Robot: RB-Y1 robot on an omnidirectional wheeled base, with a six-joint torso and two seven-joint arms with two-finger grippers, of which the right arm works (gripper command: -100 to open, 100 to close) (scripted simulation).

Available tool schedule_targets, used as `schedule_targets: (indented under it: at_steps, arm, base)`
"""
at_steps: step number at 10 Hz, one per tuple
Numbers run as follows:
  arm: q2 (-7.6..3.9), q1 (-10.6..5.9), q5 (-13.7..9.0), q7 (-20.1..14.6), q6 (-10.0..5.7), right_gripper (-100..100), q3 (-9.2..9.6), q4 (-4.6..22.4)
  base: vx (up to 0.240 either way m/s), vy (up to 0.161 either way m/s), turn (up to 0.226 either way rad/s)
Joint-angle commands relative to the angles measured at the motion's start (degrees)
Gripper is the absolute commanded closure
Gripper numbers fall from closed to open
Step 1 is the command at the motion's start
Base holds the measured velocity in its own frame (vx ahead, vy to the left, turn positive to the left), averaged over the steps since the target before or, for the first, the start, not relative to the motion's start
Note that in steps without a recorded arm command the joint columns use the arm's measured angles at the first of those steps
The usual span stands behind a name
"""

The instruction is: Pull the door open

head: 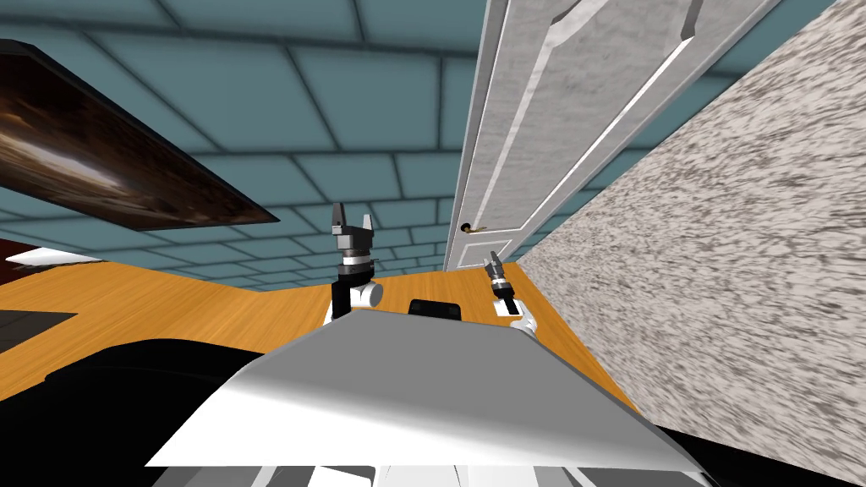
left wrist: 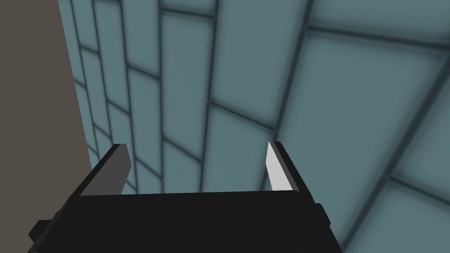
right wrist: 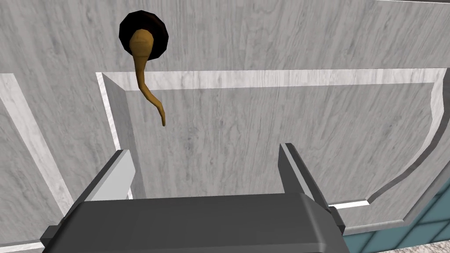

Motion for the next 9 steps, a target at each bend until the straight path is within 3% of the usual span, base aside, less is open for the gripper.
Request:
schedule_targets:
  at_steps: [1,9]
  arm:
    - [-0.53,-0.83,0.59,-0.58,-0.56,-100,-0.05,2.29]
    - [-2.70,-4.05,2.99,-2.67,-3.13,-100,-0.29,11.89]
  base:
    - [0.129,0.003,0.033]
    - [0.098,0.003,0.031]
